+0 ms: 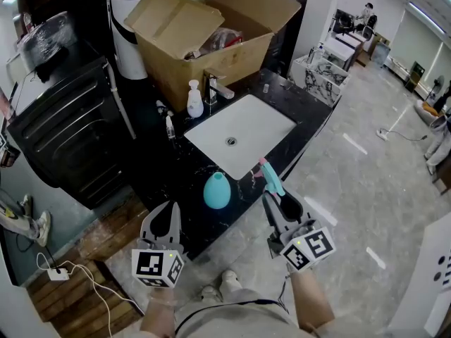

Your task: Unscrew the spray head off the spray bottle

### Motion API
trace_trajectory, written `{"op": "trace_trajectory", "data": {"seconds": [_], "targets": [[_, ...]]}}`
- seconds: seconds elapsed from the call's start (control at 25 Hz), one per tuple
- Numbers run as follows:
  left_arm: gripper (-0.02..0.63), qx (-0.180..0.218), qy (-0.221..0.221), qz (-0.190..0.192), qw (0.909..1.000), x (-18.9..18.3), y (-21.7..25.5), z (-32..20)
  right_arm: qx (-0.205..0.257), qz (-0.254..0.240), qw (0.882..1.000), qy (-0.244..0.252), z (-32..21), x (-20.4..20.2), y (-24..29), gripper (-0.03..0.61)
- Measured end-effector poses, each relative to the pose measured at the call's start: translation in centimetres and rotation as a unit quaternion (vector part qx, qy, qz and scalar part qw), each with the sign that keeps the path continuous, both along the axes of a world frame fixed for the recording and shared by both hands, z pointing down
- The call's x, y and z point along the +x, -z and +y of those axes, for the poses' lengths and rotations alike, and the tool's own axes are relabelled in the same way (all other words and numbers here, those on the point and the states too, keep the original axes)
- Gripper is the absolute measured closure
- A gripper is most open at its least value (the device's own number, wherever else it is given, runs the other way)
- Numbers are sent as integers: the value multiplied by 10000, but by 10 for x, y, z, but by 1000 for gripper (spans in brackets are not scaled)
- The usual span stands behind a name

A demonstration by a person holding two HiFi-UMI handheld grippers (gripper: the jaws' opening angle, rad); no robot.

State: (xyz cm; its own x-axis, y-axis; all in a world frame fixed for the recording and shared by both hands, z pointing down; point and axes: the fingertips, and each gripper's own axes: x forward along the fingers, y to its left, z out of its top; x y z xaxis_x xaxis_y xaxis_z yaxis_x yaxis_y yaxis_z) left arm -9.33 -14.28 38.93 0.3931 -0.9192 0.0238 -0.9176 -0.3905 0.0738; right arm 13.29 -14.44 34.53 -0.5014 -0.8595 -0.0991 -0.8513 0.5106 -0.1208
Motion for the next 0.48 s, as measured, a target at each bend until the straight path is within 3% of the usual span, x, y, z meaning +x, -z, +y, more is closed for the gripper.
{"op": "trace_trajectory", "data": {"seconds": [0.48], "targets": [[609, 16, 39, 124, 9999, -7, 4, -1, -7, 17, 10000, 5, -1, -1, -1, 445]]}}
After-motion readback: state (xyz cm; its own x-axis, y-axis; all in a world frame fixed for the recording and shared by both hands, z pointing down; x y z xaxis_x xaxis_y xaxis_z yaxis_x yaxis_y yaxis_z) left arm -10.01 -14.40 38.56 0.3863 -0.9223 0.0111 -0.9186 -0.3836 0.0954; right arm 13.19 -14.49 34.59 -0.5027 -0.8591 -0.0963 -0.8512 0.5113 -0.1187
